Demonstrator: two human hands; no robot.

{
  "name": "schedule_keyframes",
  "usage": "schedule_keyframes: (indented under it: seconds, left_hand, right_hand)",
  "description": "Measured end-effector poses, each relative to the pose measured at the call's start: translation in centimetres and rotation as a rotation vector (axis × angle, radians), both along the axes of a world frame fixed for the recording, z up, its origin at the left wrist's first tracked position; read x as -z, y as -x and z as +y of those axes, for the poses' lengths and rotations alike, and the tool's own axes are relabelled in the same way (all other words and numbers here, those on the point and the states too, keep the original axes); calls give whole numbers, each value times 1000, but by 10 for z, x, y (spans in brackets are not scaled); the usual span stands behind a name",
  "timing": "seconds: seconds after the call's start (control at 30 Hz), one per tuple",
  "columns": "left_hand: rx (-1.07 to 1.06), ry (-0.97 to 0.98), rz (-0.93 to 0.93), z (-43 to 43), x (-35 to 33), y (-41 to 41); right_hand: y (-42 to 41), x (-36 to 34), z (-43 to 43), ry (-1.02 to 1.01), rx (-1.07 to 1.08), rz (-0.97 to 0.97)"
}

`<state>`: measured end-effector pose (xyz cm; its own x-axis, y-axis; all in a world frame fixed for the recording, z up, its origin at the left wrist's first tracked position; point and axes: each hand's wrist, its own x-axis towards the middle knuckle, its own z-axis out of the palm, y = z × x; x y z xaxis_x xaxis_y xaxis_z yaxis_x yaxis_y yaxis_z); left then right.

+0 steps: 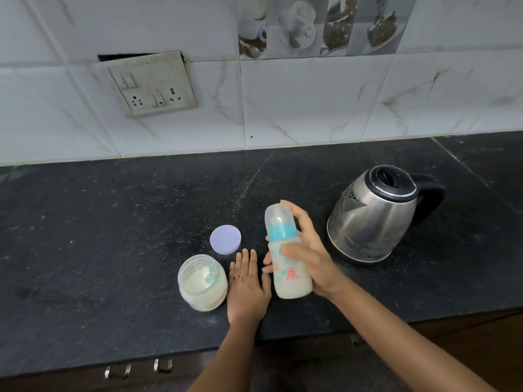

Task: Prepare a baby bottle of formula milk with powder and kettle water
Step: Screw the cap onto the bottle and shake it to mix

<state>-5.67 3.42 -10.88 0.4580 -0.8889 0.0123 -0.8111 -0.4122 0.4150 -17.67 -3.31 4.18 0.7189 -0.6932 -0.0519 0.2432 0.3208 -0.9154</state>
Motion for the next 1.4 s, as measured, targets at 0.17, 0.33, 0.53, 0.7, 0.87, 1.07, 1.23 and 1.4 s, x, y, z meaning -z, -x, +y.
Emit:
schedule_keyframes:
  seconds: [0.17,0.33,0.53,0.7,0.87,1.07,1.23,1.4]
  left_hand:
    - [-21,32,12,0,-3,3]
    - [7,-8,-10,0,1,0]
    - [-10,16,-12,1,-5,2]
    - [-5,9,-10,1,-6,2]
    - [-11,7,0,1,-6,2]
    - [-14,8,-5,1,-4,2]
    - [-10,-2,-5,1,-4,2]
    - [-14,-3,-4,1,-3,1]
  right_hand:
    - [-17,-3,-13,-482,386,-320]
    - [-4,2,9,-171,108,8]
    - [-10,2,-1,-542,394,-187]
    - [-6,-1,5,-538,296,-121]
    - [-4,-5,-13,-744,328,-236]
    - [8,-10,-30,-449,179,-101]
    - [4,-5,-31,-564,310,-244]
    - [1,5,-30,-457,201,-235]
